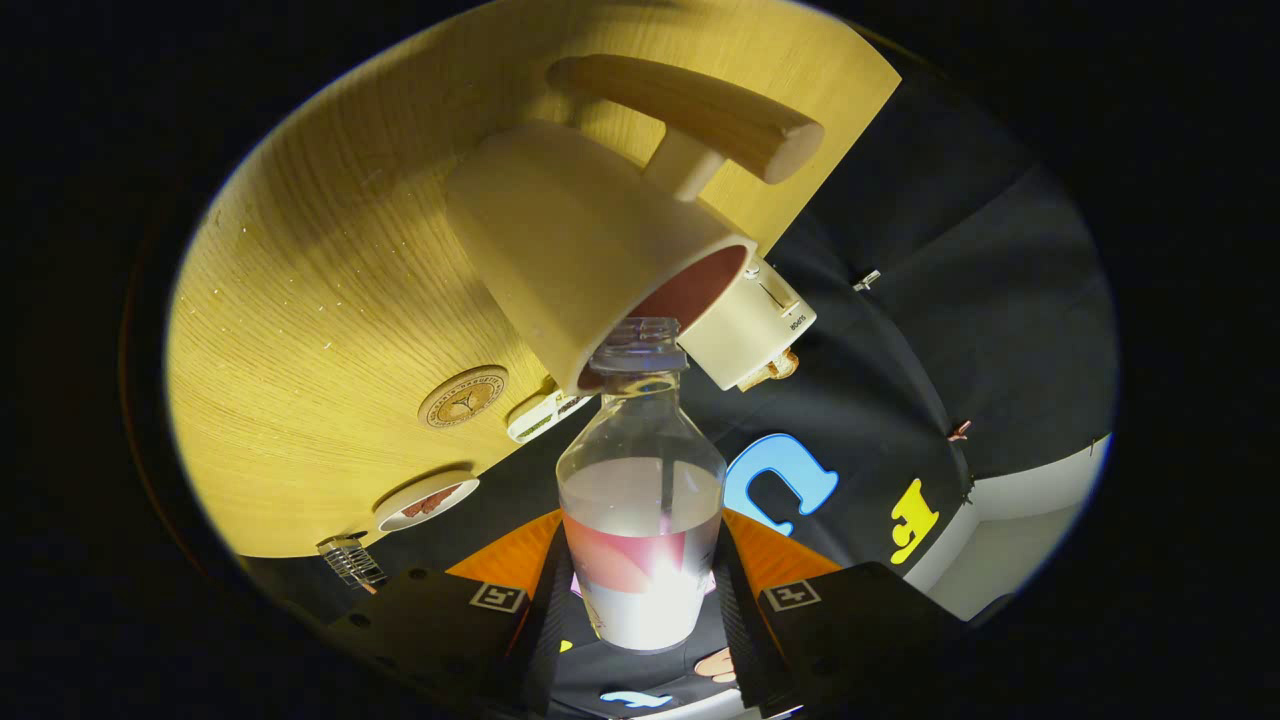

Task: Take the bottle from table, then pour the juice into the cup, finally place the bottle on the coaster

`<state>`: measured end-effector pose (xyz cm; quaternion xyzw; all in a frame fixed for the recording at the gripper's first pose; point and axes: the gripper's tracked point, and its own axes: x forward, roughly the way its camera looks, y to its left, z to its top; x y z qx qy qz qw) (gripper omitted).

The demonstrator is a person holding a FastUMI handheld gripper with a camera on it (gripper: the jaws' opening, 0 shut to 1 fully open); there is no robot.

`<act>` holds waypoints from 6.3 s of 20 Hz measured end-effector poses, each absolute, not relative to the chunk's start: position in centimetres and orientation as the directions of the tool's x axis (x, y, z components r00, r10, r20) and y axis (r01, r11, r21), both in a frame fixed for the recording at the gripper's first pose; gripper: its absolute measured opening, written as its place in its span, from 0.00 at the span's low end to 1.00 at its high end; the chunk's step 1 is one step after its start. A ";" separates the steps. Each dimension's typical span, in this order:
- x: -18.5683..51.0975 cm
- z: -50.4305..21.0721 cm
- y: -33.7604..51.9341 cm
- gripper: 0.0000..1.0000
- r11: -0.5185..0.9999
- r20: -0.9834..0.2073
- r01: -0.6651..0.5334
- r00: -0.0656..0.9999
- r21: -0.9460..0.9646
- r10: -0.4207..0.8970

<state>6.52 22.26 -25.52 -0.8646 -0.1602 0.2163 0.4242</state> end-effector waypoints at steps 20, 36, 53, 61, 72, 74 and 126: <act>4.0 -28.1 17.9 0.71 0.073 -0.409 -0.440 0.875 -0.895 0.259; 2.6 -25.9 19.4 0.72 0.774 -0.446 -0.540 0.812 -0.329 0.377; 3.6 -19.8 19.3 0.73 0.849 -0.246 -0.507 0.813 0.149 0.528; 10.4 -19.5 16.4 0.73 0.890 -0.171 -0.418 0.878 0.184 0.447; 18.4 -26.7 17.5 0.73 0.918 -0.187 -0.338 0.907 0.209 0.377; 19.4 -27.9 18.0 0.73 0.919 -0.190 -0.332 0.909 0.214 0.372; 11.5 -21.5 9.5 1.00 0.953 -0.228 -0.244 0.932 0.179 0.281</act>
